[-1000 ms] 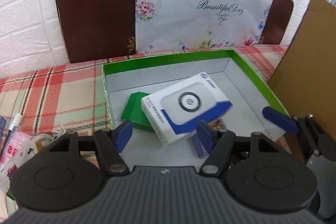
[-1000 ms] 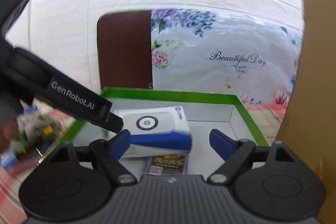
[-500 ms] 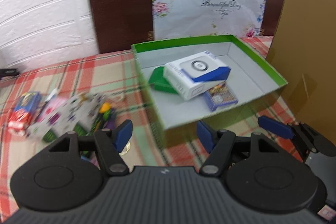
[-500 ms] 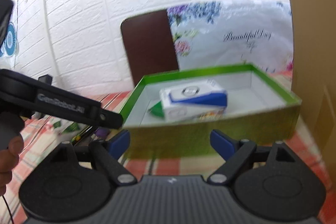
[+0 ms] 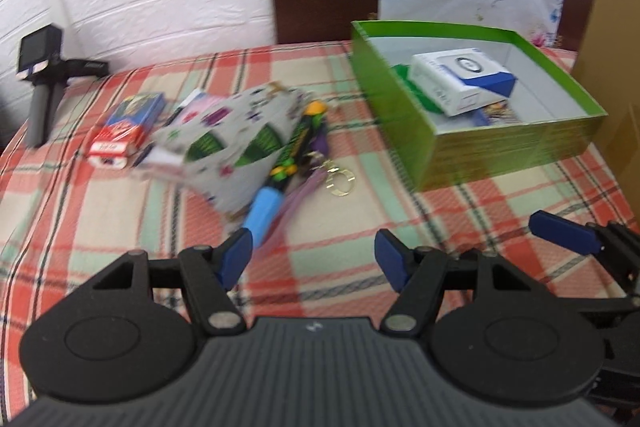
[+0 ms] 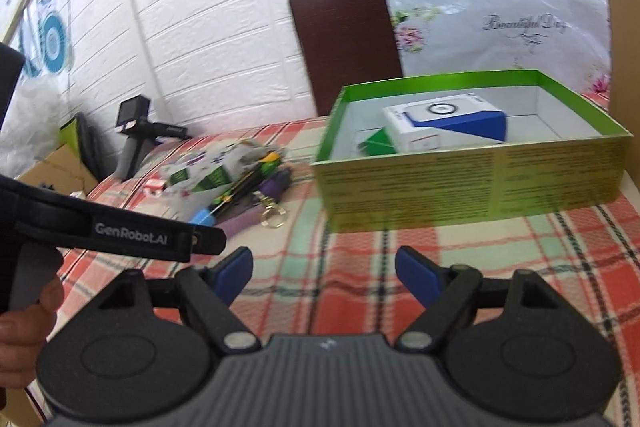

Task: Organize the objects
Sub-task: 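Grasp the floral cloth pouch with the right gripper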

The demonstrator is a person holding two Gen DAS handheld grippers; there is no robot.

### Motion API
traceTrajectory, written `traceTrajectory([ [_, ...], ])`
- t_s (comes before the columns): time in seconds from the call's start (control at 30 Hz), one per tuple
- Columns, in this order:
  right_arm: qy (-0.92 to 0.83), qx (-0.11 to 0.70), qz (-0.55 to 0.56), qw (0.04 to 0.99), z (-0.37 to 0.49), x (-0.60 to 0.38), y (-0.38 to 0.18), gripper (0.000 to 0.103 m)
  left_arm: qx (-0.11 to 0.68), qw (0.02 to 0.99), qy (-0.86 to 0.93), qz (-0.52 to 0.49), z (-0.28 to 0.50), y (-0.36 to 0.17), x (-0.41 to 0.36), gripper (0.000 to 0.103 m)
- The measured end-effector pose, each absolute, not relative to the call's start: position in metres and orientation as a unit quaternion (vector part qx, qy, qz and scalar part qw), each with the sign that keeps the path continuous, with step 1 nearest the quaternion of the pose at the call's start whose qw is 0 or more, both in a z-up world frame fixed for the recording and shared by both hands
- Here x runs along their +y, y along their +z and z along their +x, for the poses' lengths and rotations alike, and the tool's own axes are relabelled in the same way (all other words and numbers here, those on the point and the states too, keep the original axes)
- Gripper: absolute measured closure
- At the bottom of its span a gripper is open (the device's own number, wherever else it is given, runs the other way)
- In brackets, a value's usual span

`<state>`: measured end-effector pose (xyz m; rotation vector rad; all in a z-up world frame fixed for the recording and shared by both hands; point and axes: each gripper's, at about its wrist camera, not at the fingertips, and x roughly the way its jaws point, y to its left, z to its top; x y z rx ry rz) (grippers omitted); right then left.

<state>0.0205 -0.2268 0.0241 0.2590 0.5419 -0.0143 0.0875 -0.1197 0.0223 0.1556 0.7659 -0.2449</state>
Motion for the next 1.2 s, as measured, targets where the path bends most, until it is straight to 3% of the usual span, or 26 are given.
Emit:
traceTrajectory([
  [0.5,0.039,0.298,0.066,0.951,0.036,-0.171,0.021,0.022,0.387,0.919,-0.067,0.045,0.091,-0.001,-0.053,0.034],
  [0.77,0.069,0.285,0.025,0.956,0.075,-0.148,0.034,0.022,0.41,0.911,-0.026,-0.023,0.105,-0.009,0.0,0.034],
  [1.03,0.126,0.268,-0.053,0.954,0.16,-0.116,0.052,0.01,0.407,0.911,-0.001,-0.067,0.11,-0.006,0.034,0.034],
  [1.07,0.124,0.274,-0.076,0.951,0.169,-0.111,0.048,0.013,0.408,0.91,0.002,-0.07,0.111,-0.006,0.037,0.034],
  [1.13,0.115,0.294,-0.126,0.94,0.185,-0.098,0.035,0.047,0.409,0.909,0.005,-0.077,0.112,-0.007,0.043,0.034],
  [1.17,0.111,0.283,-0.141,0.942,0.184,-0.095,0.031,0.051,0.409,0.909,0.006,-0.079,0.111,-0.006,0.046,0.034],
  [1.2,0.112,0.274,-0.148,0.943,0.18,-0.091,0.03,0.063,0.408,0.909,0.007,-0.082,0.11,-0.006,0.048,0.034],
])
